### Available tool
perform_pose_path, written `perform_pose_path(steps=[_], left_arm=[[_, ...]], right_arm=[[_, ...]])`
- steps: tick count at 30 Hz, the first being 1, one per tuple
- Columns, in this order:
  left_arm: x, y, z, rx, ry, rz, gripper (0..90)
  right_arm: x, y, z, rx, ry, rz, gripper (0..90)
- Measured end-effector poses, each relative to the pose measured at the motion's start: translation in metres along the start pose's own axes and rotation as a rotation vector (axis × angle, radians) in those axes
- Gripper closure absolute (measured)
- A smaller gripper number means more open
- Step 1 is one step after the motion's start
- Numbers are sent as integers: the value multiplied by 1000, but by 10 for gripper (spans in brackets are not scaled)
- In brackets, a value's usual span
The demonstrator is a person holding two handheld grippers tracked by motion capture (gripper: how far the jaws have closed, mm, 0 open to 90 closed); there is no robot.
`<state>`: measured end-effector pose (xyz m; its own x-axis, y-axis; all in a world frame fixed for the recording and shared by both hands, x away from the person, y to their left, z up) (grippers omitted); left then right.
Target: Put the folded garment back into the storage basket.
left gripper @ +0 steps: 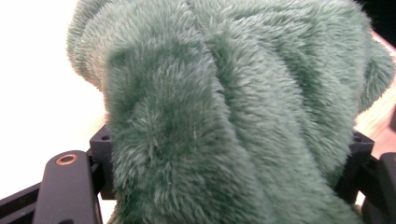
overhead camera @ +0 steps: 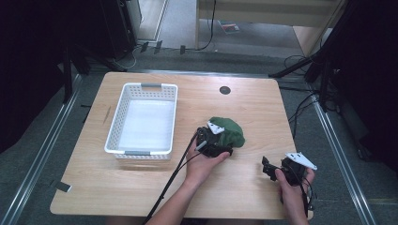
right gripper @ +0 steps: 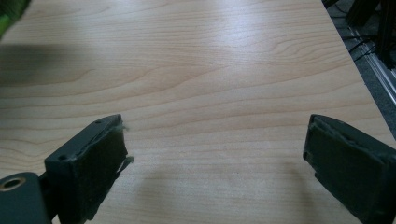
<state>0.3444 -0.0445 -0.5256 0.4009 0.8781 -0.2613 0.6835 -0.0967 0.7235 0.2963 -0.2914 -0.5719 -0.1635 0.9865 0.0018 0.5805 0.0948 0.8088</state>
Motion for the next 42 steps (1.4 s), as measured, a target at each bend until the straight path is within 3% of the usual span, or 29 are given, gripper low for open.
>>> perform_pose_path(steps=[18, 31, 42], left_arm=[[22, 31, -46, -91, -18, -18, 227], [54, 51, -77, -157, 16, -49, 228], [85, 55, -93, -169, 59, -75, 229]], right_arm=[[0, 0, 0, -2, -1, -4, 62], [0, 0, 0, 2, -2, -4, 62], [0, 0, 0, 1, -2, -4, 62]])
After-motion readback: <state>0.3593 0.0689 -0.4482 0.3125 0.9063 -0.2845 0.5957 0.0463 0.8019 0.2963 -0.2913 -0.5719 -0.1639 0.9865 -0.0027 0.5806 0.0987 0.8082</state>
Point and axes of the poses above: each handheld gripper's, and its own axes: z roughly forward along the jaws, y roughly out of its top, x roughly to its left, the point moved 4 cm from there along z, roughly forward along the jaws, and after that the axes turned 7 degrees about -z, right-handed, at the moved point
